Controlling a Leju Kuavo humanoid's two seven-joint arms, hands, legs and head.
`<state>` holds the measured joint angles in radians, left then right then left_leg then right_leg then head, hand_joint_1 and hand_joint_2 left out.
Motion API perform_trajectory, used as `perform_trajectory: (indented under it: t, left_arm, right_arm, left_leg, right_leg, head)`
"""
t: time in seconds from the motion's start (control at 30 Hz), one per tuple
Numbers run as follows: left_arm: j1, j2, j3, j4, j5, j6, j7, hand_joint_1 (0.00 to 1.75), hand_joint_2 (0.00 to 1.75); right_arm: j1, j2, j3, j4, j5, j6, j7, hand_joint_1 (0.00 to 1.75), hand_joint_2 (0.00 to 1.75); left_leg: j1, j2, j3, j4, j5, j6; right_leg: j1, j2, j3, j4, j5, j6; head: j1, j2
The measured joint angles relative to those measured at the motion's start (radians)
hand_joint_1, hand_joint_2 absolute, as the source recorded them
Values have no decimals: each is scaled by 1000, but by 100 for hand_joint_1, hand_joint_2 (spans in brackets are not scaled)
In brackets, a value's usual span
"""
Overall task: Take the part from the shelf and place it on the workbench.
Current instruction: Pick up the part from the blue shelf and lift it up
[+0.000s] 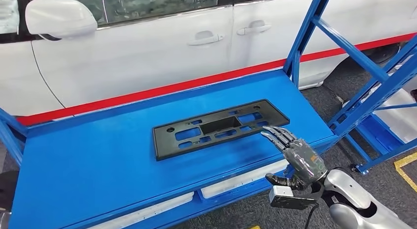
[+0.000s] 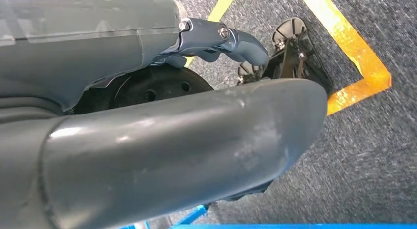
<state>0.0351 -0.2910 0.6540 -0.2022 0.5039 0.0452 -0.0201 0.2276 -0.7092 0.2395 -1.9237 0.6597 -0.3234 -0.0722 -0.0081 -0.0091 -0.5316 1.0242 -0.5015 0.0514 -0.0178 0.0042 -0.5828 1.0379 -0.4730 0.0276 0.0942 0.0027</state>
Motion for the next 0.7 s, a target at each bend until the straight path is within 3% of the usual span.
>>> perform_trajectory:
  t: [0.07, 0.17, 0.2, 0.27, 0.3, 0.33, 0.37, 0.4, 0.43, 0.5, 0.63, 0.7]
  left_arm:
    - [0, 0, 1, 0, -3, 0, 0, 0, 0]
    - [0, 1, 2, 0, -7, 0, -1, 0, 0]
    - [-1, 1, 2, 0, -7, 0, -2, 0, 0]
    - [-7, 1, 2, 0, -8, -3, -2, 0, 0]
    - [-10, 1, 2, 0, -7, -4, -2, 0, 0]
    - [-12, 1, 2, 0, -7, -6, -2, 0, 0]
    - [-13, 1, 2, 0, -7, -7, -2, 0, 0]
    - [-13, 1, 2, 0, -7, -7, -2, 0, 0]
    - [-11, 2, 3, 0, -7, -8, -2, 0, 0]
    - [-7, 3, 3, 0, -7, -8, -1, 0, 0]
    - [-6, 2, 3, 0, -6, -9, 2, 0, 0]
    - [-4, 0, 3, 0, -5, -9, 2, 0, 0]
  right_arm:
    - [-20, 11, 22, 14, 15, 0, -3, 0, 0]
    - [-42, 28, 51, 27, 30, -2, -4, 0, 0]
    - [-49, 34, 61, 31, 34, -2, -3, 0, 0]
    - [-60, 46, 81, 41, 41, -3, -3, 0, 0]
    - [-65, 52, 92, 47, 43, -3, -2, 0, 0]
    - [-70, 58, 102, 53, 45, -3, -2, 0, 0]
    - [-75, 64, 111, 59, 46, -3, -2, 0, 0]
    - [-80, 70, 119, 65, 47, -3, -2, 0, 0]
    - [-85, 74, 126, 70, 48, -3, -2, 0, 0]
    - [-96, 82, 139, 81, 50, -3, -2, 0, 0]
    - [-116, 92, 161, 100, 52, -3, -1, 0, 0]
    - [-127, 95, 169, 107, 52, -2, -1, 0, 0]
  left_leg:
    - [-2, -1, 2, -4, -3, -11]
    - [-3, 0, -3, 18, -22, -29]
    - [-3, 0, -22, 59, -44, -34]
    - [-2, 1, -94, 192, -101, -40]
    - [-2, 1, -131, 252, -117, -41]
    - [-2, 1, -154, 283, -115, -42]
    - [-2, 1, -159, 274, -90, -40]
    - [-2, 1, -145, 229, -50, -37]
    - [-3, 1, -118, 158, -5, -31]
    - [-6, 1, -69, 46, 44, -18]
    - [-7, -2, -48, 0, 45, -2]
    - [0, -1, -37, -14, 48, 6]
  right_leg:
    - [6, 1, 6, -19, -5, -9]
    - [-2, 1, 18, -32, -5, -26]
    - [-5, -1, 23, -36, -5, -32]
    - [-3, -4, 29, -37, -10, -41]
    - [-1, -5, 33, -37, -13, -43]
    - [0, -6, 37, -37, -17, -44]
    - [1, -5, 43, -36, -21, -45]
    - [3, -4, 51, -36, -26, -45]
    - [4, -3, 60, -36, -33, -43]
    - [9, 0, 71, -35, -44, -37]
    - [9, 0, 74, -36, -52, -16]
    - [7, 0, 59, 3, -78, -6]
  head:
    - [0, 0]
    - [0, 0]
    - [-1, 0]
    - [-1, 0]
    - [-1, 0]
    - [-1, 0]
    - [-1, 0]
    - [-1, 0]
    - [-1, 0]
    - [-1, 0]
    - [-1, 0]
    - [0, 0]
